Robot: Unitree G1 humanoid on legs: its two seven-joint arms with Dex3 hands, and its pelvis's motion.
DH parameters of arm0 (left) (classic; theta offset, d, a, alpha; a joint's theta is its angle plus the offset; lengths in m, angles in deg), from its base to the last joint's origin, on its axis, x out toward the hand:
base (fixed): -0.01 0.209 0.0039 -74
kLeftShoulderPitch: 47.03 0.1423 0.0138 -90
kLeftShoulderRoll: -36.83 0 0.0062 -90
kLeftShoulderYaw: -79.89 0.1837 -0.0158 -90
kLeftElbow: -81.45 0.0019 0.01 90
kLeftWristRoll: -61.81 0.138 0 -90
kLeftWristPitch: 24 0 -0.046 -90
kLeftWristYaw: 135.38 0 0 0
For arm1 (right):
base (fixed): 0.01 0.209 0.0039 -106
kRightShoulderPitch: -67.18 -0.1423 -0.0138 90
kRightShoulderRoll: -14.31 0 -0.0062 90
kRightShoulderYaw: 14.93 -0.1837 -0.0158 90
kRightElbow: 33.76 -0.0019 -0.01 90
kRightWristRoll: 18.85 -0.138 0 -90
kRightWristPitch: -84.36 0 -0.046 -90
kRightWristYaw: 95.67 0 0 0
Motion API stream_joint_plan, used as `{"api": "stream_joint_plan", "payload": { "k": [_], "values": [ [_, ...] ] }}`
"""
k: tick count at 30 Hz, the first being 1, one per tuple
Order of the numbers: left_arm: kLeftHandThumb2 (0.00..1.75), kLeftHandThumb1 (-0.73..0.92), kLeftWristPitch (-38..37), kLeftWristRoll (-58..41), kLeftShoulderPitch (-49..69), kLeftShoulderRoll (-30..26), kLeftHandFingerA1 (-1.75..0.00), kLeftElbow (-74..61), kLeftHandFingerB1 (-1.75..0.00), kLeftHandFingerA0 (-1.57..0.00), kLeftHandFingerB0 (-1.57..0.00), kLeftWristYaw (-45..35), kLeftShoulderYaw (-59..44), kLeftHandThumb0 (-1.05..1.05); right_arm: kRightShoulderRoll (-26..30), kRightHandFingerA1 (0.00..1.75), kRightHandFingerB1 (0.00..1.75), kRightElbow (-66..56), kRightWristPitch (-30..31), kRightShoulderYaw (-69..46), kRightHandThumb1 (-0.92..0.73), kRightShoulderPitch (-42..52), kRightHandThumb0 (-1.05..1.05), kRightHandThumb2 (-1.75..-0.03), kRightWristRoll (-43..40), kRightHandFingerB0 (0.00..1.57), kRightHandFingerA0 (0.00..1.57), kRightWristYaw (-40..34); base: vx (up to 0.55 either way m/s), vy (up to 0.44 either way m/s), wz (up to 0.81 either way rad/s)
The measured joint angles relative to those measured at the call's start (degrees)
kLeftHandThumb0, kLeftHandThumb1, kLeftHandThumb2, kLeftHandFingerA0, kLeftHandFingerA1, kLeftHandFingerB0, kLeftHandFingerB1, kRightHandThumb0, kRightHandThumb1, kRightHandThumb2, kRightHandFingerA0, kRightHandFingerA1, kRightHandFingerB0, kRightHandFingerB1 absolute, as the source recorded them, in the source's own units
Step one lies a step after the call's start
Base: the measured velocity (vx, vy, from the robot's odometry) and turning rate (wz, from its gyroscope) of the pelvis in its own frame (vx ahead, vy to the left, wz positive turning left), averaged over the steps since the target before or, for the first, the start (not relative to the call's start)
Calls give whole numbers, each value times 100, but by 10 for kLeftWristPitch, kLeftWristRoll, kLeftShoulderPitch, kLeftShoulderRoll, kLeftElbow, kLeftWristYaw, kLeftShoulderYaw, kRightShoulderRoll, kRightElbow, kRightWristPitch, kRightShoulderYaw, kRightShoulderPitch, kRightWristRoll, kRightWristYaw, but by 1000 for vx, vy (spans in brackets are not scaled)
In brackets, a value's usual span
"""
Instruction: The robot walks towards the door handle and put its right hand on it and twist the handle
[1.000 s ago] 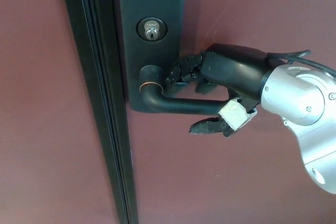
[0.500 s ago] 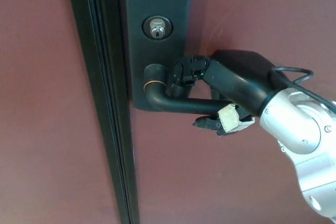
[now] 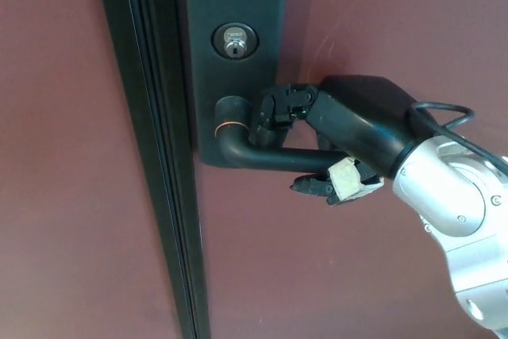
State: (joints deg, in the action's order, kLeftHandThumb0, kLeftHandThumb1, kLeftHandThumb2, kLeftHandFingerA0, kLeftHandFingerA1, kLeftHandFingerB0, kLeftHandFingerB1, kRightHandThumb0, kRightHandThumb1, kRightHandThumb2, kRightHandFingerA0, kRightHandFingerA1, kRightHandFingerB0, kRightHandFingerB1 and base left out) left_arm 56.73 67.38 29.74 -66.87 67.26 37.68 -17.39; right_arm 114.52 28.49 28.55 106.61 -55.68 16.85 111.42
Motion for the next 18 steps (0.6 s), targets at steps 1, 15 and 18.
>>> {"api": "stream_joint_plan", "payload": {
  "k": [1,15,18],
  "values": [
    [57,56,0,0,0,0,-47,0,-41,-71,-53,0,-1,-28,0,49,47,-1,0,-4,-37,0,-31,-91,-1,0,2,5,0,0,0],
    [57,56,1,-1,0,0,-48,-1,-41,-72,-53,0,-5,-28,56,17,22,-112,98,-109,-43,-76,-76,-85,-79,6,3,180,0,0,0],
    [57,56,1,-1,0,0,-47,-1,-41,-71,-52,0,-5,-29,74,19,22,-136,125,-138,-42,-99,-75,-85,-98,6,3,205,0,0,0]
  ]
}}
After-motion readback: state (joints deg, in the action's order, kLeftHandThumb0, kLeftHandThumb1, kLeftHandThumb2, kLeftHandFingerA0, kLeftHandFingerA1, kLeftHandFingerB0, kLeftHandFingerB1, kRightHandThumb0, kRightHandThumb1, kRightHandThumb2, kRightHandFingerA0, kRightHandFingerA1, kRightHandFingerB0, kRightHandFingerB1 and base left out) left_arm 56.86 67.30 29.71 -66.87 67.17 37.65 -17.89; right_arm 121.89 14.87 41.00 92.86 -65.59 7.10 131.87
